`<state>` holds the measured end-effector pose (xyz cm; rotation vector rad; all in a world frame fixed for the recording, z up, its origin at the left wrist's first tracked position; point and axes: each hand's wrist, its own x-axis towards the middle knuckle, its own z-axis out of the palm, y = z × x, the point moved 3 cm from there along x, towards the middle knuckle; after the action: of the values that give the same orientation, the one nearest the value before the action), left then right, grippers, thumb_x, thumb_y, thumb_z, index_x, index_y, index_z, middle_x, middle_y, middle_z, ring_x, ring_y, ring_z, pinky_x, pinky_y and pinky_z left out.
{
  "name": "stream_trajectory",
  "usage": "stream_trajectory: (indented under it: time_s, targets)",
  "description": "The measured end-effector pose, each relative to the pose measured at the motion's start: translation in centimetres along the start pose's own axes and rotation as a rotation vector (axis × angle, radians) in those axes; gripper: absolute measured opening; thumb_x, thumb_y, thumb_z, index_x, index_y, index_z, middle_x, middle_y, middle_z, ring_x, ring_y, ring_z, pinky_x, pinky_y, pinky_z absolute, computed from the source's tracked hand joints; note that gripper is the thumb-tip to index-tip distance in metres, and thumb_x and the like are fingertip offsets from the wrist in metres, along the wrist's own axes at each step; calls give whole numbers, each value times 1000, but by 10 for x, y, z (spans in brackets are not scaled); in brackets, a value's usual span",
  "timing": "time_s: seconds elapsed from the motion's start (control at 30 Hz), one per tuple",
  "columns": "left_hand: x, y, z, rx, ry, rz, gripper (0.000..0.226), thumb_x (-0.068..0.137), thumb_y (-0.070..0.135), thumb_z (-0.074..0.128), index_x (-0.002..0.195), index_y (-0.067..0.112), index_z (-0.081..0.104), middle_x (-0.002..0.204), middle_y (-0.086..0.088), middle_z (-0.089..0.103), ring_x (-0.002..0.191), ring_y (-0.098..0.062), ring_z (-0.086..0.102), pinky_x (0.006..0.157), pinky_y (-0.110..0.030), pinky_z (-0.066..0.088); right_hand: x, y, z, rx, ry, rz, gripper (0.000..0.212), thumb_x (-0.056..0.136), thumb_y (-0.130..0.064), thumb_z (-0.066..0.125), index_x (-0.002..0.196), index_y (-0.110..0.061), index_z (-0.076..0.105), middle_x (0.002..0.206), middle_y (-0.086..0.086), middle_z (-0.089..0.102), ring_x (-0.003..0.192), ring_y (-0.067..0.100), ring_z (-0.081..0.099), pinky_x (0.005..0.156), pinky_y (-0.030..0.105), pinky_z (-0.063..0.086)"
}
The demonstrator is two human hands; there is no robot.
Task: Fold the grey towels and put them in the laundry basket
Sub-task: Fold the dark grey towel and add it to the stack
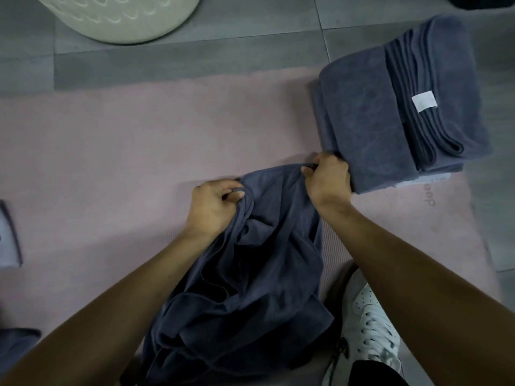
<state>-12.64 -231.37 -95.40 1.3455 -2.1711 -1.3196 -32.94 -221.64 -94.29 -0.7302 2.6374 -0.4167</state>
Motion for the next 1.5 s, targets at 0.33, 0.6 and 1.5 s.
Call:
stream_trajectory:
  time_s: [0.33, 0.6, 1.5]
  targets:
    - [1, 2, -4, -17, -12, -59, 9, 84, 6, 71, 89, 12, 76, 81, 7, 71, 69, 9, 62, 73, -1, 43, -8, -21, -3, -123, -87, -23, 15, 96, -7, 51, 109, -1, 53, 112, 17, 60, 96, 30, 62, 72, 33, 48]
    - [-11, 57, -84, 251, -72, -40, 4, 83, 20, 72, 80, 23, 75, 79, 8, 72, 78, -9, 67, 76, -17, 50, -42, -72, -94, -246, -273, -173, 13, 94, -14, 57, 98, -2, 62, 110, 15, 66, 81, 22, 57, 45, 24, 33]
    - [-240, 252, -281, -264, 435, 196, 16, 102, 12, 40, 87, 14, 45, 85, -12, 61, 58, -18, 67, 49, -31, 52, -291, -114, -347, 456, 322, -484, 12, 102, -26, 38, 96, -17, 44, 95, 12, 58, 84, 30, 52, 69, 41, 45]
